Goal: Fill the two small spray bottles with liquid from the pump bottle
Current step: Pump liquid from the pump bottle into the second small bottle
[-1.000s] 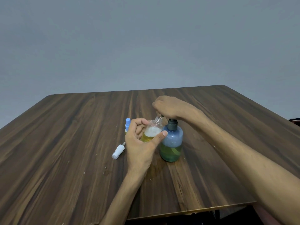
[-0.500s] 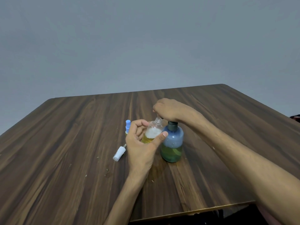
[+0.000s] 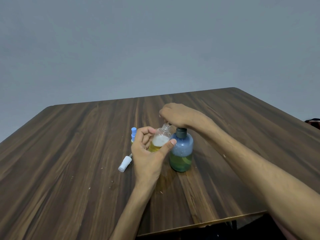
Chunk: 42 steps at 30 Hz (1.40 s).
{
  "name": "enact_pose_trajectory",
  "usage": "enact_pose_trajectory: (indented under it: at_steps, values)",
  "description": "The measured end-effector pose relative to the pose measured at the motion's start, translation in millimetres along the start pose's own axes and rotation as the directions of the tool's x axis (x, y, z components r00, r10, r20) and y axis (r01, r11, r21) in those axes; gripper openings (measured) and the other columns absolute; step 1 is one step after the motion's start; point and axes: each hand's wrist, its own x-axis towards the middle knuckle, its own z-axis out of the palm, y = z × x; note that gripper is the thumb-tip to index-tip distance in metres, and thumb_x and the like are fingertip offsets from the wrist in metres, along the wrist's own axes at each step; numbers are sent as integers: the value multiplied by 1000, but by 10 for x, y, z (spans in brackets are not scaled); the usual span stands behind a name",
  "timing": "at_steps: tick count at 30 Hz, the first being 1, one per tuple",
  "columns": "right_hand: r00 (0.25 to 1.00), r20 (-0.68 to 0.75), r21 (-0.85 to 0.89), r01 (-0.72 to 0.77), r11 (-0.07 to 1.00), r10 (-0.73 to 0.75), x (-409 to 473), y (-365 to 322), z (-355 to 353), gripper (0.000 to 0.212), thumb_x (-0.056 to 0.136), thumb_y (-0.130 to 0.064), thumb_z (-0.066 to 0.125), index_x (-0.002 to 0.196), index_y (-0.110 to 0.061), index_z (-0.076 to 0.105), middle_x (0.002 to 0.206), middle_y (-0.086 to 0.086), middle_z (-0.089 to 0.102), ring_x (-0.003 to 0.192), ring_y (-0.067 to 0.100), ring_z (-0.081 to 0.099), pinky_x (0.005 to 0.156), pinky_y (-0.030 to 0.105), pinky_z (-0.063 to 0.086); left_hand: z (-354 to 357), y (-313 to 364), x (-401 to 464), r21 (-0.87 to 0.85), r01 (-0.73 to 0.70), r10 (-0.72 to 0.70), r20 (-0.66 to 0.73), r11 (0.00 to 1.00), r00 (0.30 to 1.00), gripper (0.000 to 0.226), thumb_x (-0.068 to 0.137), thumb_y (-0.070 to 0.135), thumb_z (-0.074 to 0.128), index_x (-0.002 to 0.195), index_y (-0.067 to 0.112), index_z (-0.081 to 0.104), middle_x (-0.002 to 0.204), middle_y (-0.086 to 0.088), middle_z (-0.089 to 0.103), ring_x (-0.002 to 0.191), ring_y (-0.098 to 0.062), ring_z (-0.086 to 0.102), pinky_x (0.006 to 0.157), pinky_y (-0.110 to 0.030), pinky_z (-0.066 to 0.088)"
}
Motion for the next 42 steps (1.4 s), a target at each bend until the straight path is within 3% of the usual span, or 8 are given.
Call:
enact_pose_trajectory:
  at_steps: [5,10,15,23,27,32,36,42]
  values:
    - [999,-32,-32,21,999,-22,-11,-22,-39,35,83,-38,32,80,-15,58,101,5,65,89,29,62,75,42,47,-2,7,-3,-7,-3,3,4,1000,1000,56,60,25,98,102,18,62,100,-1,79,97,-17,76,85,-30,60]
    - [999,32,-85,-38,996,41,19,-4,17,40,104,-28,33,114,-7,65,119,11,63,110,34,62,93,46,49,4,11,2,-13,-7,7,4,1000,1000,59,58,31,97,103,18,62,104,-5,79,101,-22,76,89,-34,61]
    - [999,-23,-93,46,995,-48,5,-25,-31,34,73,-40,26,68,-18,51,96,4,64,80,26,60,74,44,48,-4,14,0,2,-22,22,3,1000,1000,52,62,19,94,103,15,62,102,-4,78,97,-19,76,85,-29,61]
    - [998,-50,-67,36,997,-39,29,-11,-22,37,76,-42,25,72,-19,53,97,3,64,84,26,60,71,41,42,-4,2,0,4,-31,31,4,1000,1000,52,63,18,94,104,14,61,102,-3,78,97,-19,76,85,-29,61]
    - [999,-1,-56,-39,998,39,19,3,34,28,102,-30,34,96,-14,55,109,7,61,97,27,56,89,47,50,-5,-16,15,4,-35,35,11,999,999,52,64,16,95,104,13,61,102,-2,78,97,-18,76,85,-29,60]
    - [998,-62,-44,12,999,-15,10,-23,-12,40,78,-44,26,78,-18,57,96,3,65,85,26,62,73,42,46,-13,-15,10,-5,-43,43,8,999,999,56,61,23,97,104,13,61,103,-4,78,99,-22,76,88,-34,62]
    - [1000,8,-73,-8,997,8,-18,-23,21,55,73,-47,25,96,-18,65,110,5,67,97,27,63,93,47,52,-5,-18,16,2,-40,40,3,999,999,54,63,18,95,104,13,61,103,-3,78,100,-20,76,90,-35,61]
    - [999,-27,-28,27,999,-27,-7,-37,-17,54,76,-42,27,95,-14,69,98,5,71,83,26,67,87,49,56,-8,-28,6,-10,-38,38,1,999,999,59,60,17,101,103,14,61,103,-1,79,101,-19,76,91,-37,60]
